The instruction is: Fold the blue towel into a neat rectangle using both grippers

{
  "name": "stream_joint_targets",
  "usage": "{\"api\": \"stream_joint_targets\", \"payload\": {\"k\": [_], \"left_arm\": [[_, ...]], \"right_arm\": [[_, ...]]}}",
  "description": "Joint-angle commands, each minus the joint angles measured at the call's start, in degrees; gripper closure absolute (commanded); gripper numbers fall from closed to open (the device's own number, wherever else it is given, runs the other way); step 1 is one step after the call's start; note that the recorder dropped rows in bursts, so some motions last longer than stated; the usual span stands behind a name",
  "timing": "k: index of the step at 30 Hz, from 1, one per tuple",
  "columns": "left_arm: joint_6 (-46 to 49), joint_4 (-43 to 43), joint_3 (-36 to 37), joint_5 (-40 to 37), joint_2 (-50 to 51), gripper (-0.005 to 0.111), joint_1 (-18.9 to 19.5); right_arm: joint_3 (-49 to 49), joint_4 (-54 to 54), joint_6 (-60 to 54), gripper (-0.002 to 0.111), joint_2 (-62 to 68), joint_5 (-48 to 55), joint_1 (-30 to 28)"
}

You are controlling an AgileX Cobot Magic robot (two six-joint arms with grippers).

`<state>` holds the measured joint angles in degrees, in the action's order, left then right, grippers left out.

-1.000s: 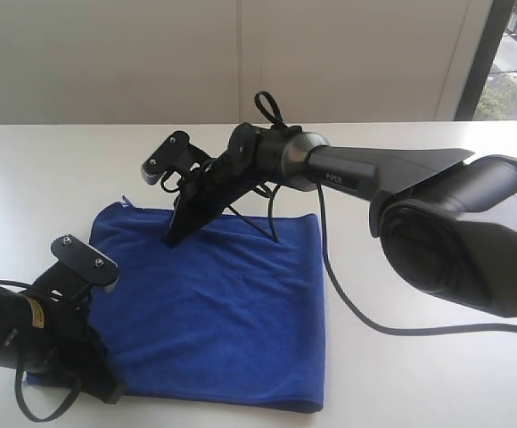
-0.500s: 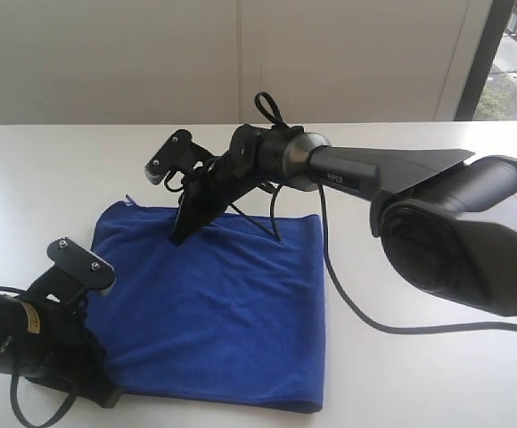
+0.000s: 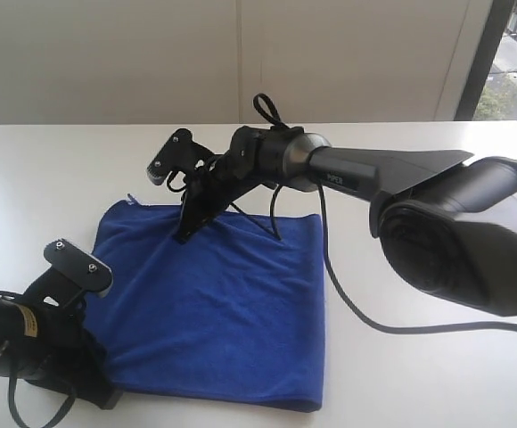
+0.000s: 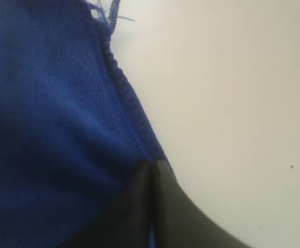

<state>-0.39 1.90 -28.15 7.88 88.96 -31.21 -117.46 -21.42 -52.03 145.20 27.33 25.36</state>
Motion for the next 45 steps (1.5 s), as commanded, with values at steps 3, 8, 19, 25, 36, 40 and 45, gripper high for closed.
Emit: {"api": "stream_joint_targets", "payload": {"k": [3,8,19,25,36,40,45], "left_arm": [[-0.28,-0.12,1.63,-7.57,0.78,0.107,0.26],[-0.28,-0.12,1.63,-7.57,0.78,0.107,0.26],[-0.28,-0.12,1.63,-7.57,0.78,0.107,0.26],[-0.39,-0.12,1.63,-7.44,0.37,0.107,0.26],[-3.69,-0.12,1.38,-11.84,-21.34,0.107,0.26],[-3.69,-0.12,1.38,-18.25,-27.10,0.107,0.26],[-4.88,-0.12,1.38,-22.32,-32.19,0.107,0.26]], "right_arm": [[0.67,3.47,-0.18,0.108,0.92,-1.25,0.27],[0.67,2.85,-0.18,0.108,-0.50,-3.99,1.88],[0.67,3.77,-0.28,0.108,-1.12,-5.28,3.35],[0.77,13.68,10.41,0.108,-3.55,-0.93,3.35],[39.50,14.80,16.46,0.108,-30.36,-8.17,2.70],[54.32,14.22,19.04,0.108,-37.33,-11.53,2.42],[61.92,11.12,19.11,0.108,-38.90,-10.80,3.27]]}}
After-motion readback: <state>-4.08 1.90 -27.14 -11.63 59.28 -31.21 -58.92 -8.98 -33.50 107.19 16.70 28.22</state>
